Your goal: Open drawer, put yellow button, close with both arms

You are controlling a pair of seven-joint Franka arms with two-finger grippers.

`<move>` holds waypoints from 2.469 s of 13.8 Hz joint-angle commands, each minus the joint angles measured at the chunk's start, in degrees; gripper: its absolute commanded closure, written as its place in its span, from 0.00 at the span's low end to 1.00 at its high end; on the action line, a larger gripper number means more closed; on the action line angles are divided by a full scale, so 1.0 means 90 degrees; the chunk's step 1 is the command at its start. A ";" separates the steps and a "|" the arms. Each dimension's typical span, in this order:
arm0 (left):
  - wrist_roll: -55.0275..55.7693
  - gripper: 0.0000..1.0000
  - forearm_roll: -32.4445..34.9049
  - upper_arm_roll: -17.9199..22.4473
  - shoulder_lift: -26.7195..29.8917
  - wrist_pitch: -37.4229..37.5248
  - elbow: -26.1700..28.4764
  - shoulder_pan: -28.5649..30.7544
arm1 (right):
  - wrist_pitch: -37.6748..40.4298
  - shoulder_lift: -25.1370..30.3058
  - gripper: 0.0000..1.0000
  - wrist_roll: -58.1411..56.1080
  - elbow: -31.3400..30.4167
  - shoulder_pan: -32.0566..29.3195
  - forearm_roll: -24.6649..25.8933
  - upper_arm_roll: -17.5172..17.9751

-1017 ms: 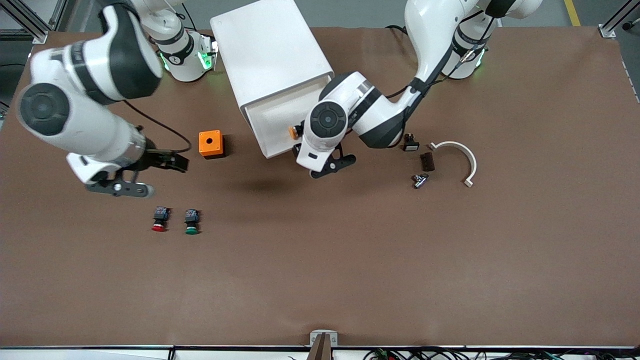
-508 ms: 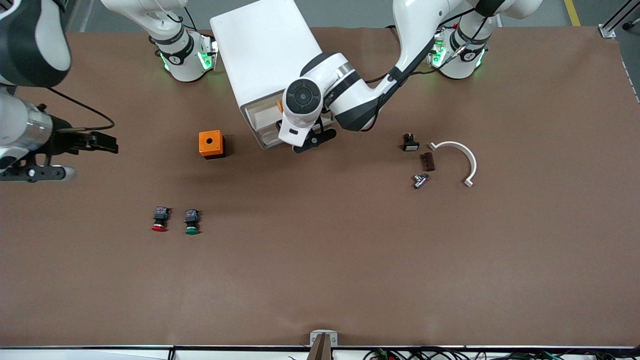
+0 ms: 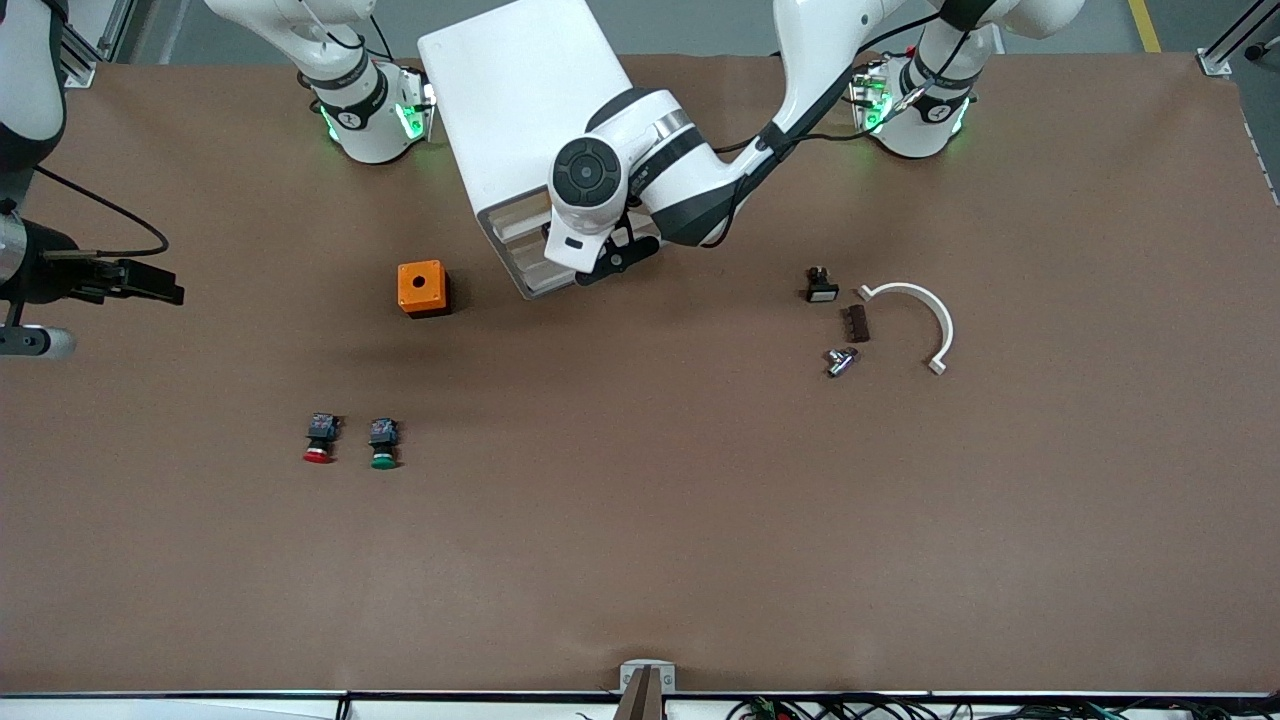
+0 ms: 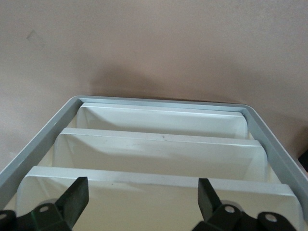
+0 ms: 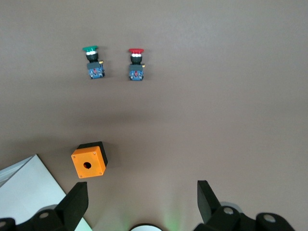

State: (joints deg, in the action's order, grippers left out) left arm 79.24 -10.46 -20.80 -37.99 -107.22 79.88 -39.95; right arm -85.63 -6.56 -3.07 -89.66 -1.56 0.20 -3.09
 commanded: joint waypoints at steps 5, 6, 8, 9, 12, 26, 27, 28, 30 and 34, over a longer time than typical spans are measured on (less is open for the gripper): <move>0.0083 0.00 0.0994 0.0104 0.0354 -0.0030 0.0080 0.0873 | 0.0217 -0.0102 0.00 -0.0030 0.0460 -0.0471 -0.0022 0.0138; 0.0054 0.00 0.1296 0.0104 0.0432 -0.0030 0.0080 0.1087 | 0.0566 0.0005 0.00 0.0009 0.0460 -0.0393 -0.0032 0.0235; -0.0305 0.00 0.1670 0.0104 0.0666 -0.0030 0.0080 0.1682 | 0.0482 0.0201 0.00 0.0009 0.0440 -0.0169 -0.0032 0.0285; -0.0627 0.00 0.1700 0.0104 0.0783 -0.0020 0.0080 0.1985 | 0.0482 0.0211 0.00 0.0019 0.0421 -0.0110 -0.0032 0.0295; -0.1370 0.00 0.1700 0.0104 0.1134 0.0018 0.0080 0.3039 | 0.0472 0.0211 0.00 0.0019 0.0401 -0.0051 -0.0071 0.0295; -0.5695 0.00 0.1739 0.0503 0.3350 0.2127 0.0293 0.4948 | -0.0436 0.1071 0.00 -0.0088 -0.0595 -0.0217 -0.0149 0.0226; -0.6066 0.00 0.1584 0.0727 0.3662 0.2167 0.0536 0.4841 | -0.0436 0.1090 0.00 -0.0088 -0.0614 -0.0207 -0.0149 0.0226; -0.6437 0.00 0.1438 0.1087 0.4023 0.2225 0.0858 0.4646 | -0.0465 0.1129 0.00 -0.0088 -0.0672 -0.0207 -0.0149 0.0236; -0.7043 0.00 0.1378 0.1936 0.4483 0.2226 0.1338 0.3964 | -0.0631 0.1285 0.00 -0.0088 -0.0906 -0.0207 -0.0149 0.0236; -0.7534 0.00 0.1378 0.2224 0.4885 0.2216 0.1769 0.3658 | -0.0719 0.1344 0.00 -0.0079 -0.0995 -0.0197 -0.0149 0.0246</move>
State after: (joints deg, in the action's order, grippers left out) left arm 12.64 2.51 -1.38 3.38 -86.42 92.50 -5.67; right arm -91.05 3.48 -3.18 -96.45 -2.60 -0.30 -1.39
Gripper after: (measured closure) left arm 0.000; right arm 0.000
